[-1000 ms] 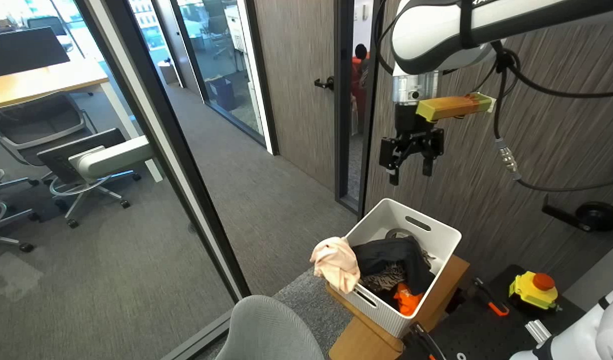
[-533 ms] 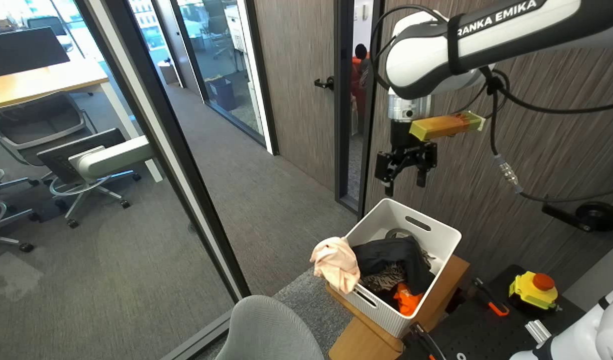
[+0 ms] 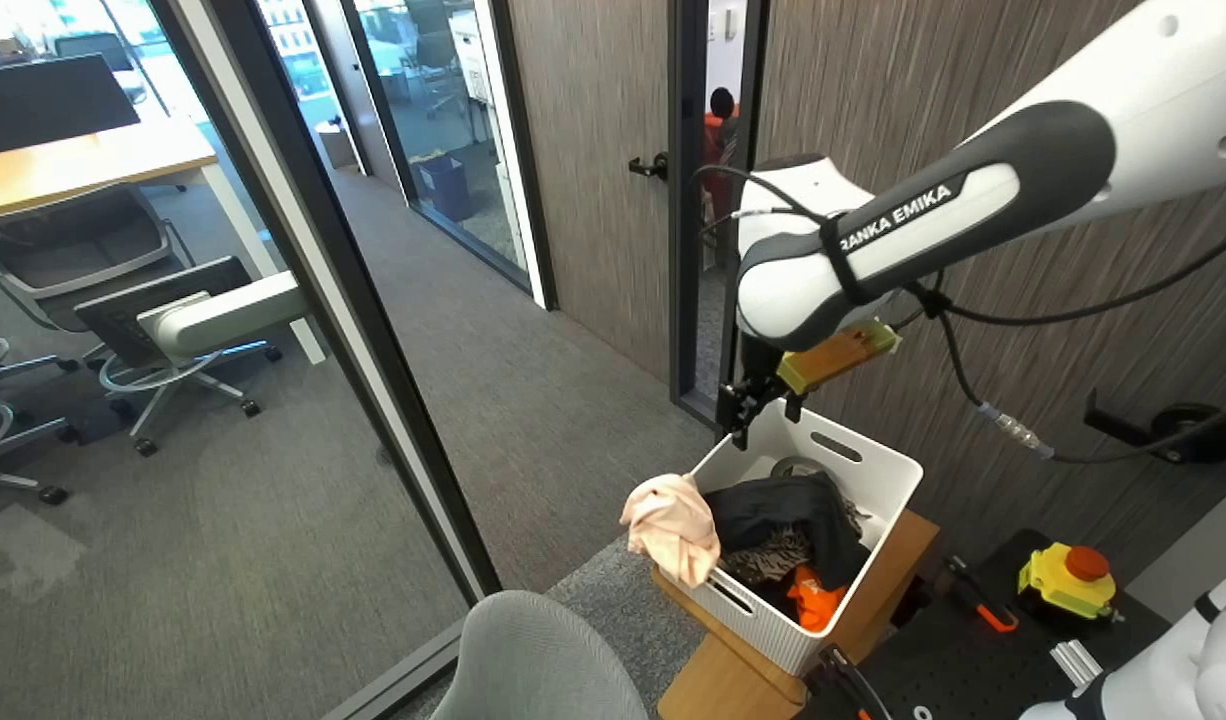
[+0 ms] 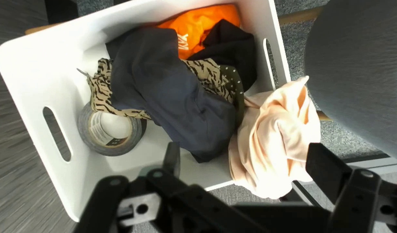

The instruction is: Put the peach shirt on the backrest of the grey chair

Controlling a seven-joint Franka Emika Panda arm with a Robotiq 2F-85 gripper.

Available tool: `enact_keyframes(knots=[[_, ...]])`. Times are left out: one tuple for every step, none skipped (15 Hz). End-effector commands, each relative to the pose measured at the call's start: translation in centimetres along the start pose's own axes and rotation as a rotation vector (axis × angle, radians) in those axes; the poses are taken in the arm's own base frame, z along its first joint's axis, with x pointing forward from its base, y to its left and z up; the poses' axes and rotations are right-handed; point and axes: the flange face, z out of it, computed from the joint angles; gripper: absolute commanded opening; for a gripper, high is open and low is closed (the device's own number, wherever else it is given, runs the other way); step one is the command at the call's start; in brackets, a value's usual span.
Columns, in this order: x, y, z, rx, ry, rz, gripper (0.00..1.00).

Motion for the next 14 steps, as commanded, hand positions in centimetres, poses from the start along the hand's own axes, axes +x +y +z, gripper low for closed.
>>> enact_keyframes(knots=[[1.5, -2.8, 3.7, -0.026, 0.039, -0.072, 1.0], [1.6, -3.9, 4.7, -0.024, 0.044, -0.093, 1.0], [1.7, -4.9, 5.6, -0.016, 0.053, -0.116, 1.0], [1.7, -5.9, 6.4, -0.002, 0.065, -0.136, 1.0], [1.8, -6.8, 7.2, 0.006, 0.075, -0.155, 1.0], [1.9, -7.8, 8.0, 0.021, 0.081, -0.174, 1.0], [2.0, -8.5, 8.6, 0.027, 0.087, -0.191, 1.0], [2.1, -9.3, 9.4, 0.038, 0.092, -0.211, 1.0], [2.1, -9.9, 10.1, 0.047, 0.092, -0.227, 1.0], [2.2, -10.5, 10.8, 0.058, 0.087, -0.243, 1.0], [2.1, -11.0, 11.5, 0.064, 0.082, -0.255, 1.0], [2.1, -11.3, 12.1, 0.065, 0.078, -0.266, 1.0], [2.1, -11.3, 12.8, 0.053, 0.075, -0.27, 1.0], [2.2, -11.2, 13.4, 0.043, 0.066, -0.269, 1.0]])
